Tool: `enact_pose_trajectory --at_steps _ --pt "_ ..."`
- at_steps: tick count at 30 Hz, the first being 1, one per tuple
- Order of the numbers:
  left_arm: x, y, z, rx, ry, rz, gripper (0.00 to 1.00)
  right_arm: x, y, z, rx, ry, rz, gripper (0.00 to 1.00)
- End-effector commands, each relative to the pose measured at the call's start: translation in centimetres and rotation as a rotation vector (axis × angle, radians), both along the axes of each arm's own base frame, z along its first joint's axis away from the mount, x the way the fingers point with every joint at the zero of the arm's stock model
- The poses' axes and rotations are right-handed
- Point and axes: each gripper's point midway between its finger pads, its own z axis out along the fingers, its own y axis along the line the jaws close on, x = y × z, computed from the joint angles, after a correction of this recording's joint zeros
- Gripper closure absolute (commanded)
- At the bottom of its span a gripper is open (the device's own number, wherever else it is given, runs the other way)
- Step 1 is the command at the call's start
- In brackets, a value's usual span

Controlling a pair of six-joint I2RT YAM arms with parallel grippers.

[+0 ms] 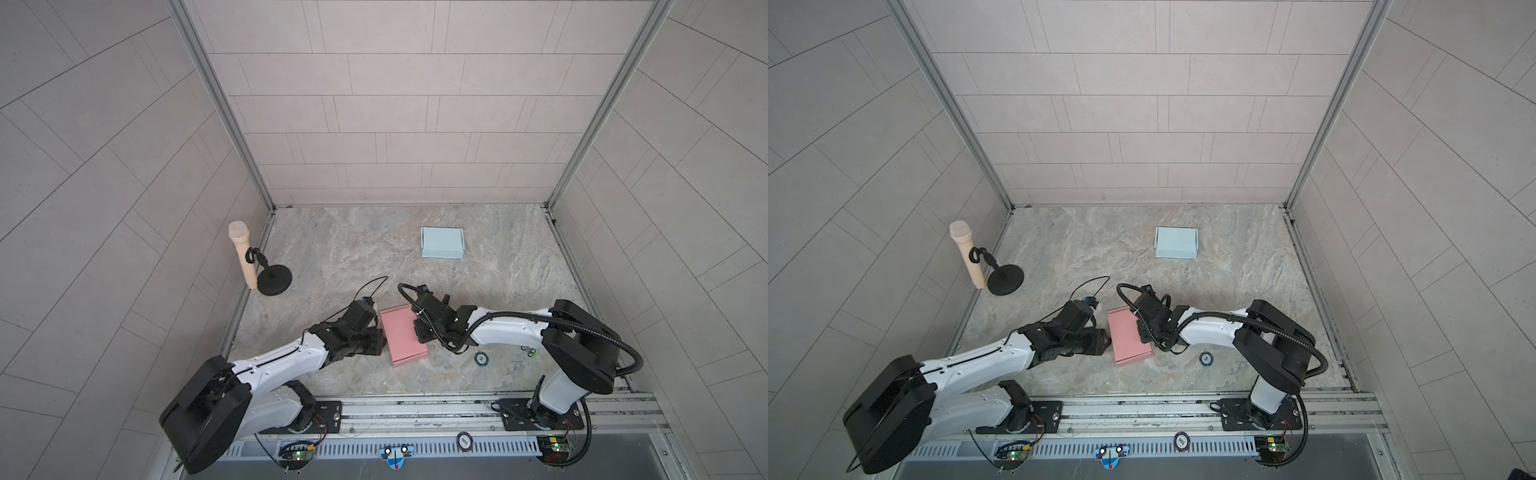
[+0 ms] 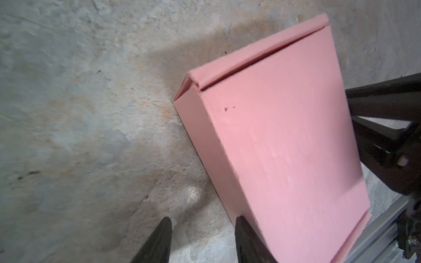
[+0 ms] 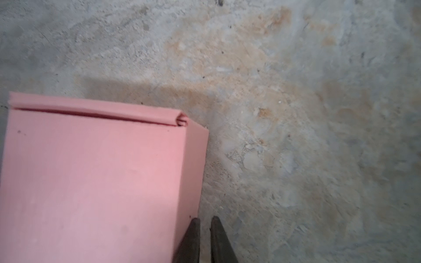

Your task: Fold the paper box

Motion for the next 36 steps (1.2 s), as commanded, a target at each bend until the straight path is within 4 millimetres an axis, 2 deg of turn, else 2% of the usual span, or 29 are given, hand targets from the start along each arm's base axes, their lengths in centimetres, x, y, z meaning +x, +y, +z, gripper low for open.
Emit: enact_pose_trajectory --at_steps 1,7,10,12,18,25,36 --pt "0.3 -0.2 0.2 -0.008 -0.021 0.009 0.51 -0.1 -0.8 1.1 0.020 -0.014 -0.015 0.85" --pt "0.3 0.1 0.2 -0.003 -0.025 0.022 0.51 -2.5 -4.6 0.7 0.008 -0.001 -0.063 0.85" --pt "-0.1 0.4 0.0 -0.005 -0.018 0.024 0.51 -3.5 -4.9 1.3 0.027 -0.013 -0.065 0.85" --pt "-0.4 0.5 -0.1 -0.010 -0.014 0.027 0.51 -4.5 -5.5 0.4 0.011 -0.001 -0.060 0.85" --pt "-1.5 0.3 -0.4 -0.021 -0.009 0.028 0.51 -5.6 -4.1 -0.6 0.017 0.013 -0.029 0.86" --pt "-2.8 -1.1 -0.4 -0.075 -0.009 0.027 0.52 -6.3 -1.8 0.0 0.076 0.006 0.002 0.87" --pt "-3.4 -2.6 -0.2 -0.140 -0.010 0.037 0.54 -7.5 0.9 0.3 0.215 0.036 0.030 0.87"
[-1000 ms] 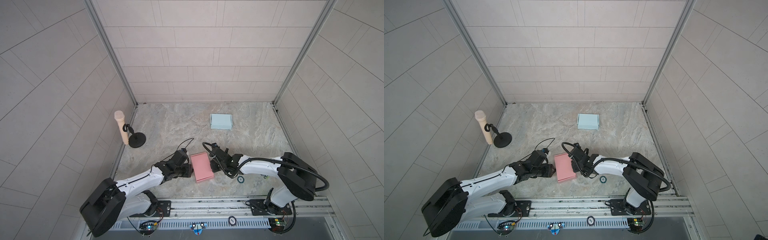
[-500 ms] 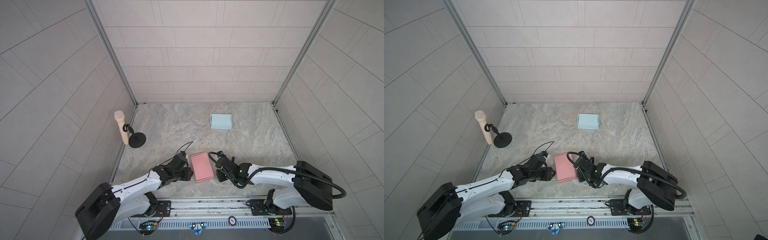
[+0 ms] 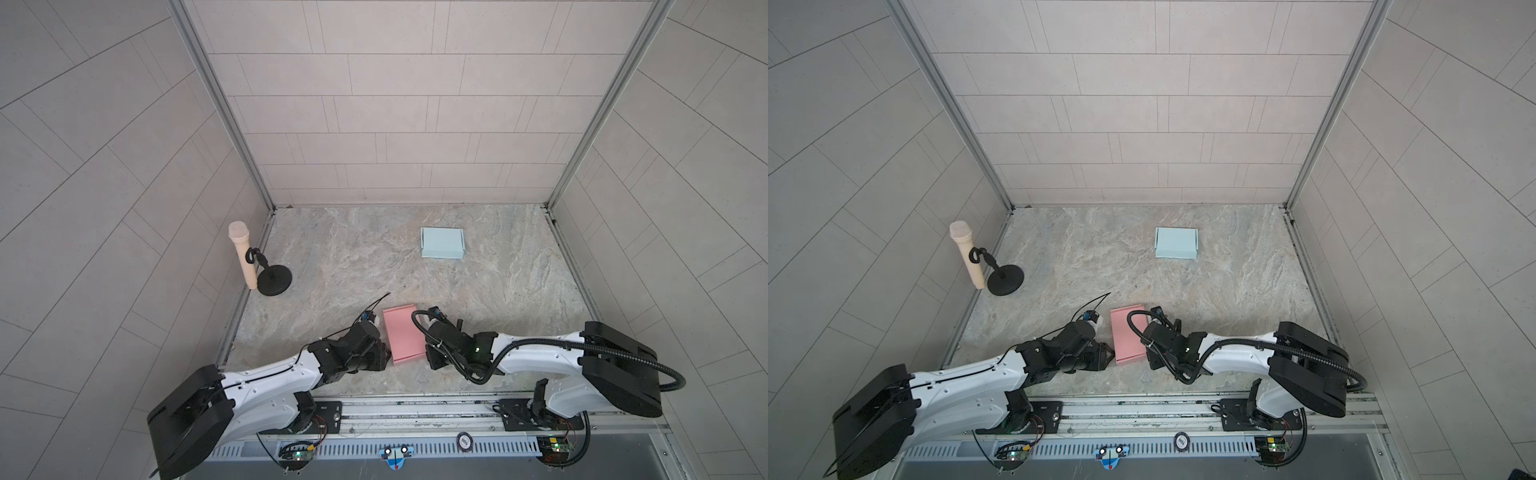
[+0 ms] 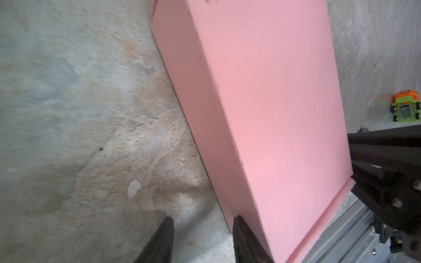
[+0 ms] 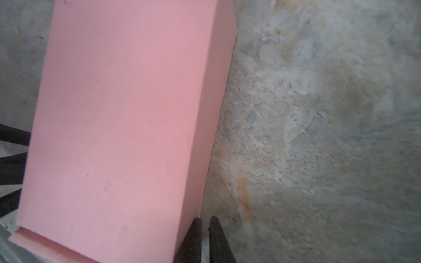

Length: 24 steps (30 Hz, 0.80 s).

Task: Fold the paper box
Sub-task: 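Press both grippers against the pink box's ends, centring it between them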

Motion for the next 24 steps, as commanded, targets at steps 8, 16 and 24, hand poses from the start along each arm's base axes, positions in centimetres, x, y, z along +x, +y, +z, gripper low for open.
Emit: enact_pose_trajectory --at_steps 8,16,24 --pt "-0.1 -1.7 0.3 -0.068 -0.004 -0.002 0.55 -0.7 4.3 1.3 0.195 0.032 0.023 0.88" --pt "0.7 0.5 -0.1 -0.017 0.000 0.027 0.54 -0.5 -0.3 0.1 0.043 0.003 -0.038 0.86" --pt "3.7 4.0 0.5 0.052 0.006 0.076 0.52 2.4 -3.1 0.9 0.003 -0.010 -0.092 0.85"
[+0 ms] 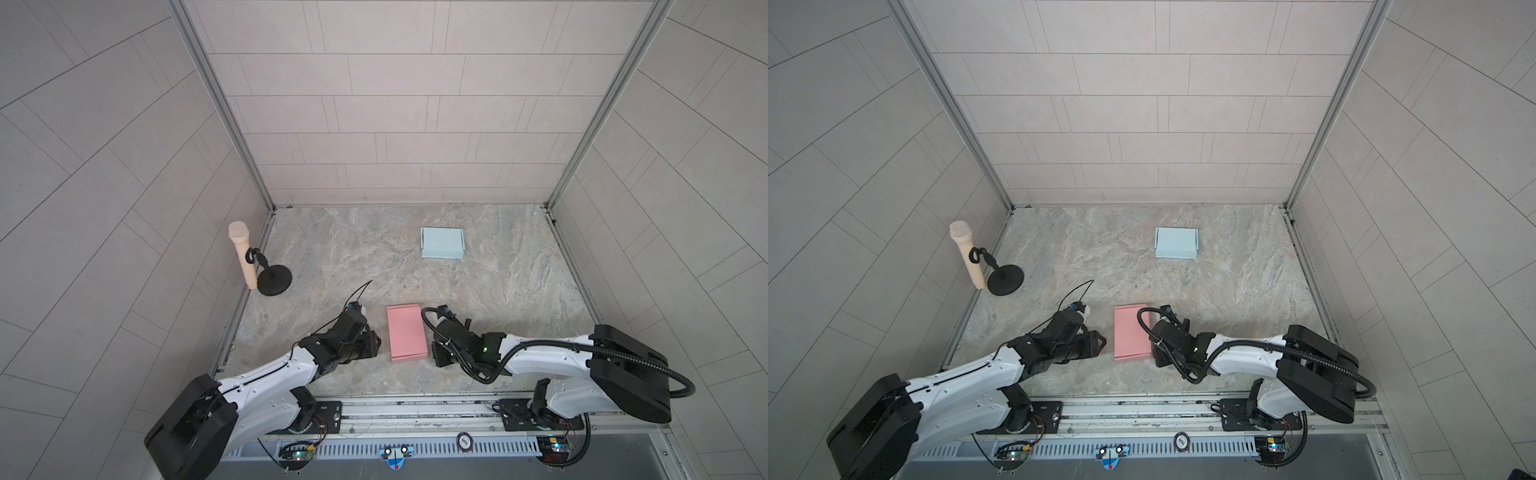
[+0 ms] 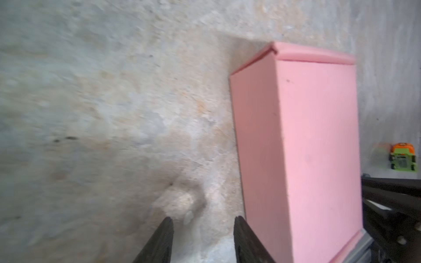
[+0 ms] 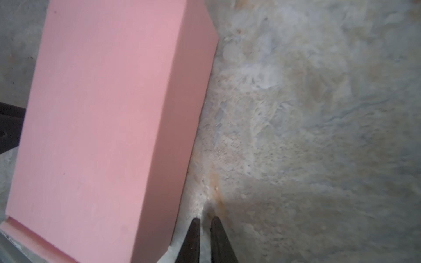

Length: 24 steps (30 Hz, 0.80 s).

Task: Fold the paper box
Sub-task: 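Press both grippers against the pink box's ends, centring it between them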

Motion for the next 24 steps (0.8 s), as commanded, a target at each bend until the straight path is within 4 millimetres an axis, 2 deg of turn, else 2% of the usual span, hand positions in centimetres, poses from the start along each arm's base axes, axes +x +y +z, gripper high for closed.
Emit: enact_pose_trajectory --at_steps 1,4,6,11,18,24 --pt "0.7 0.3 0.6 0.041 0.005 -0.063 0.52 1.6 -0.6 1.1 -0.011 -0.013 -0.011 0.85" --pt "2.3 0.2 0.9 0.048 0.001 -0.058 0.52 3.4 -0.5 1.4 -0.009 -0.011 -0.014 0.85" --pt "3.2 0.0 0.9 0.059 0.004 -0.062 0.53 4.8 0.5 2.1 -0.002 -0.018 -0.008 0.86" --pt "4.8 -0.8 1.0 0.060 0.009 -0.074 0.53 6.9 2.5 1.8 0.018 -0.002 0.006 0.86" --pt "5.9 -2.3 0.9 0.029 0.009 -0.112 0.52 7.7 4.8 0.1 0.055 0.043 0.021 0.87" --pt "6.4 -3.4 0.6 -0.011 0.015 -0.126 0.52 7.4 5.6 -0.1 0.081 0.056 0.032 0.88"
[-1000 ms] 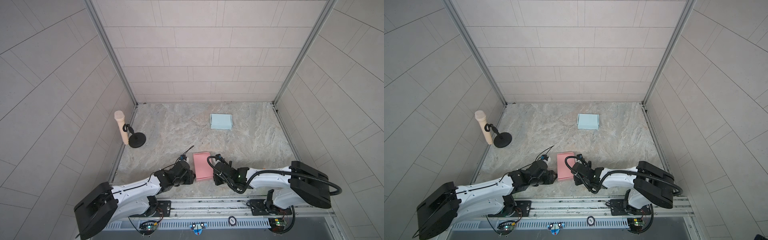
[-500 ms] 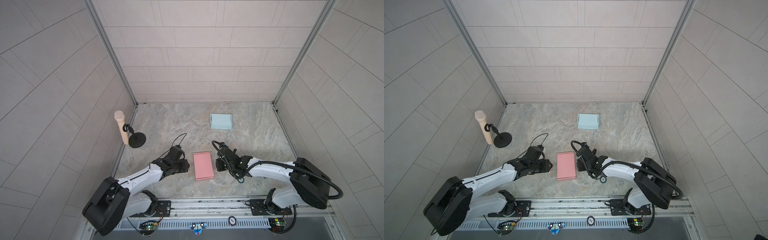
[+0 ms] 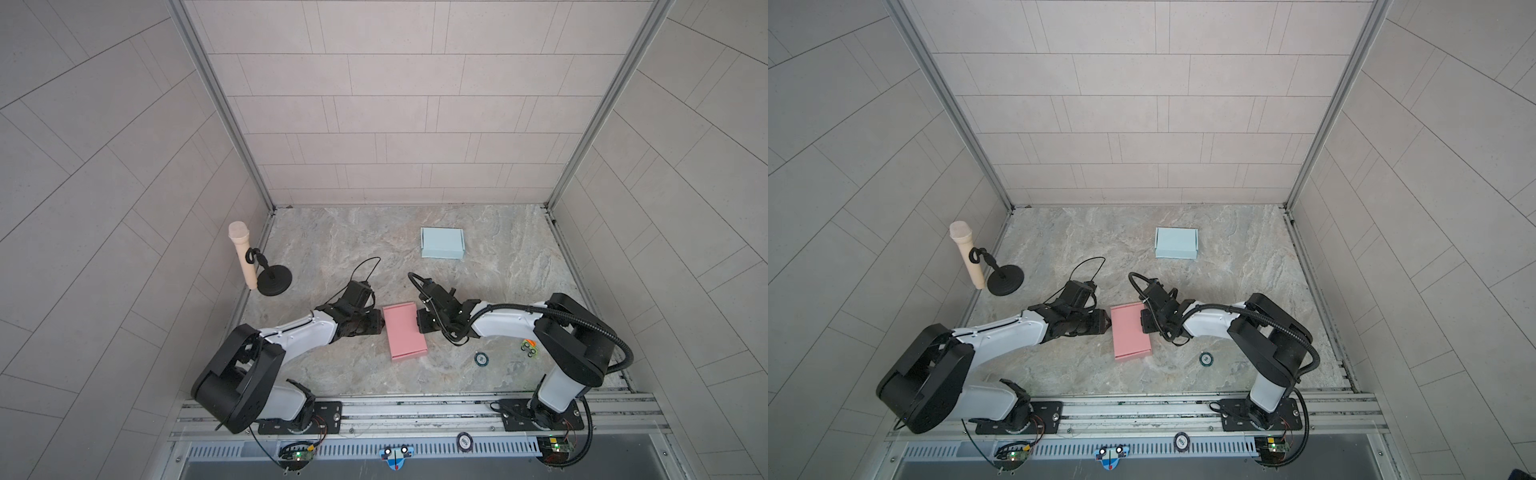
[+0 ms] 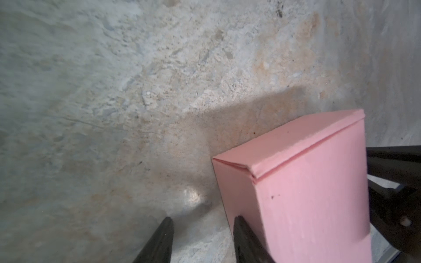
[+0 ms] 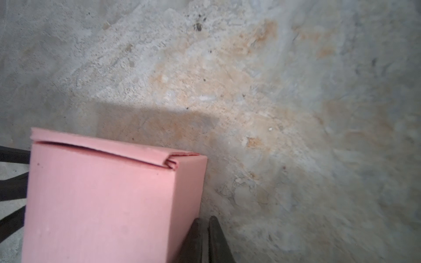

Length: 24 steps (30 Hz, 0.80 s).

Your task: Fold the paper box

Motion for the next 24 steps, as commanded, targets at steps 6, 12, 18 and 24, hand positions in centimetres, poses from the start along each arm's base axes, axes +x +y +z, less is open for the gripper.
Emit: enact_pose_trajectory --at_steps 6,12,18,24 --pt "1.1 -2.0 0.2 -0.050 -0.007 -0.054 0.53 -1.3 2.3 -0.5 0.051 0.030 0.046 0.88" --pt "1.4 -2.1 -0.2 -0.035 0.002 -0.059 0.53 -1.4 1.9 0.0 0.056 0.014 0.030 0.88" --pt "1.7 -1.3 -0.3 -0.001 0.011 -0.044 0.54 -1.0 -0.6 -0.1 0.025 0.005 -0.016 0.88" --pt "2.1 -0.5 -0.4 0.027 0.014 -0.035 0.53 -0.2 -2.2 -0.2 0.015 0.004 -0.051 0.88"
